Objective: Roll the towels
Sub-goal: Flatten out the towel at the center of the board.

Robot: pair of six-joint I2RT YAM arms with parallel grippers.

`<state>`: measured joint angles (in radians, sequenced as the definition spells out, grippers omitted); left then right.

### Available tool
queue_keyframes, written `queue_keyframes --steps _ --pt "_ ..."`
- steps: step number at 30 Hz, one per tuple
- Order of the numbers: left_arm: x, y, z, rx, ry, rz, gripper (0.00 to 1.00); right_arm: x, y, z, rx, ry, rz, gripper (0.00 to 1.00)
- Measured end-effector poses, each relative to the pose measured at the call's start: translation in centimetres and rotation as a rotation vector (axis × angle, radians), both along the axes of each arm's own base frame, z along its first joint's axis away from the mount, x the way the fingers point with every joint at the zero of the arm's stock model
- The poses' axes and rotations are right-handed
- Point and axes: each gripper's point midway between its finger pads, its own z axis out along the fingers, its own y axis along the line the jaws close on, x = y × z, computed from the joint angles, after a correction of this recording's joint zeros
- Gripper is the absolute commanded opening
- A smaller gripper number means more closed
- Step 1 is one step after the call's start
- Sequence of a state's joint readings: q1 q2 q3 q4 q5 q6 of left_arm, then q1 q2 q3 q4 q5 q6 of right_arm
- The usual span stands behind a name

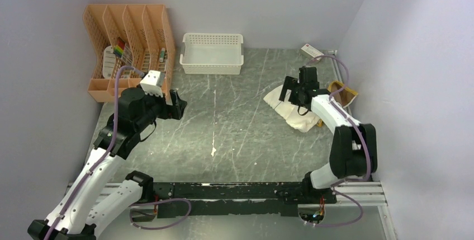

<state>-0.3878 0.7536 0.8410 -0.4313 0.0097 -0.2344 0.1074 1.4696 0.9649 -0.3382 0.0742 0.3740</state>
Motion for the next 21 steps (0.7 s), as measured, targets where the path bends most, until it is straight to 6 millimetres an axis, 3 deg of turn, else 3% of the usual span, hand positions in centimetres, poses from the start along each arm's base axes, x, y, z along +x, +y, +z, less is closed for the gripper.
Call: queue_keyframes --steps 6,8,10,11,14,17,19,21 --pt "-0.1 -0.4 -0.3 -0.017 0.016 -0.035 0.99 0.8 0.2 -5.1 -0.020 0.101 0.035 0.66" --pt "-0.2 -0.8 -0.5 -0.021 0.025 -0.054 0.99 0.6 0.5 -6.2 -0.026 0.131 0.055 0.46" --pt "-0.1 -1.1 -0.9 -0.021 0.041 -0.068 0.99 0.6 0.8 -6.6 -0.041 0.143 0.084 0.10" --pt "-0.1 -1.2 -1.0 -0.020 0.047 -0.072 0.99 0.9 1.2 -6.5 -0.049 0.137 0.100 0.00" --pt "0.0 -1.2 -1.1 -0.020 0.052 -0.074 0.99 2.3 2.9 -4.9 -0.057 0.089 0.147 0.00" --pt "0.0 -1.1 -1.1 -0.023 0.051 -0.065 0.99 3.9 6.3 -3.0 -0.073 0.031 0.215 0.00" --pt "0.2 -0.8 -1.2 -0.023 0.057 -0.040 0.99 5.2 10.1 -1.3 -0.097 -0.013 0.284 0.00" --pt "0.4 -0.4 -1.5 -0.023 0.071 -0.004 0.99 6.4 15.2 1.1 -0.104 -0.071 0.370 0.00"
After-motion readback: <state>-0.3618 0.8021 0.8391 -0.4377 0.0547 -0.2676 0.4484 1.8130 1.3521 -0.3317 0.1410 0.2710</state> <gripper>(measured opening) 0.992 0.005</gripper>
